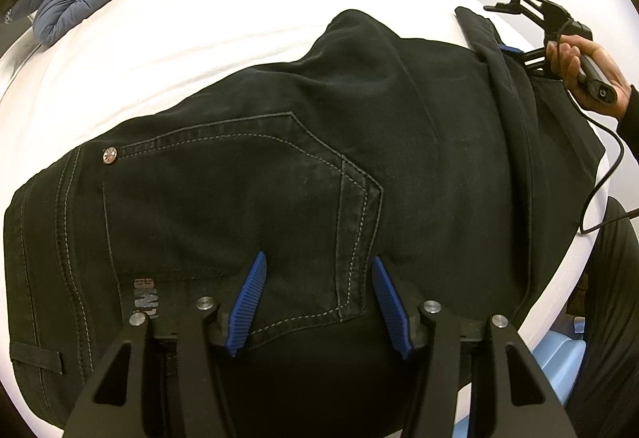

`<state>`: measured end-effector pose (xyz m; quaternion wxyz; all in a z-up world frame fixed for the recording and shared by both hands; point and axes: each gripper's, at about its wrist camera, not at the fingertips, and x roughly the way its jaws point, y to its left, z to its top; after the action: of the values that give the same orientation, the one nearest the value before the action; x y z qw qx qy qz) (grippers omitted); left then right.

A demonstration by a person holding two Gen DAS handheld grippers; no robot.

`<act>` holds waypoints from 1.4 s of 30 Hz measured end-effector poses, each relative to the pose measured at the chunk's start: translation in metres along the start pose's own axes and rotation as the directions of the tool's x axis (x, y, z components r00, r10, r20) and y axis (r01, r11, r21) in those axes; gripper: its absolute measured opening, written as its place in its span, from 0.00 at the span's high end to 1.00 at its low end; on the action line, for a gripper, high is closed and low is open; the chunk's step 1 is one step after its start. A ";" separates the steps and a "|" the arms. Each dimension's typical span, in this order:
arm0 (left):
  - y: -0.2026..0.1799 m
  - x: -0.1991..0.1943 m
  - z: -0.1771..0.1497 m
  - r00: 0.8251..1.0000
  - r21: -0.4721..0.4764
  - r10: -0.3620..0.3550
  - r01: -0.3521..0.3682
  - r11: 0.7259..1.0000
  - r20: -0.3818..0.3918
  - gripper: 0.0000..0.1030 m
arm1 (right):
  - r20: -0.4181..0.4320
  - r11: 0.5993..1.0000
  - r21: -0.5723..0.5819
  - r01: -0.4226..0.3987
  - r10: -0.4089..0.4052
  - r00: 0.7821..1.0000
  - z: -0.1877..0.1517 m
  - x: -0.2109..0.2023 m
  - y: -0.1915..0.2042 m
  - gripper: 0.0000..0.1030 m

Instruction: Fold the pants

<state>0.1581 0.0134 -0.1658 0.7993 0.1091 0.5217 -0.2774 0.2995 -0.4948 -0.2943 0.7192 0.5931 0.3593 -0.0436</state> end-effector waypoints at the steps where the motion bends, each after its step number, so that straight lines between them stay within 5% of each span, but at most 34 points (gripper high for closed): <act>1: 0.000 0.000 0.000 1.000 0.000 -0.001 0.001 1.000 0.000 0.45 | -0.004 1.000 0.005 -0.004 0.004 1.000 0.004 0.006 -0.001 0.47; 9: -0.001 0.000 0.000 1.000 0.007 0.004 -0.004 1.000 -0.005 0.45 | -0.001 0.996 -0.075 0.049 -0.049 0.999 0.005 0.032 0.008 0.97; 13: -0.001 0.001 0.000 1.000 0.012 0.005 -0.005 1.000 -0.008 0.45 | 0.083 0.991 -0.124 0.058 -0.048 0.995 -0.003 0.007 0.025 0.98; 19: -0.001 0.000 0.000 1.000 0.016 0.004 -0.004 1.000 -0.008 0.45 | 0.243 0.988 -0.154 -0.004 0.042 0.969 -0.039 -0.091 0.036 0.98; 25: -0.002 0.000 0.001 1.000 0.033 0.007 -0.006 0.999 -0.019 0.44 | 0.350 0.999 -0.040 -0.005 0.019 0.937 -0.076 -0.166 -0.006 0.98; 35: -0.004 0.002 0.002 0.999 0.044 0.026 -0.024 0.999 -0.038 0.43 | 0.358 0.982 0.120 0.147 -0.180 0.916 -0.125 -0.190 -0.073 0.98; 42: -0.007 0.001 0.004 0.998 0.043 0.045 -0.042 0.998 -0.050 0.39 | 0.358 0.977 0.137 0.161 -0.200 0.912 -0.136 -0.189 -0.079 0.98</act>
<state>0.1576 0.0058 -0.1643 0.7892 0.1443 0.5334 -0.2680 0.0581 -0.4662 -0.2569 0.7348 0.5753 0.2680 -0.2395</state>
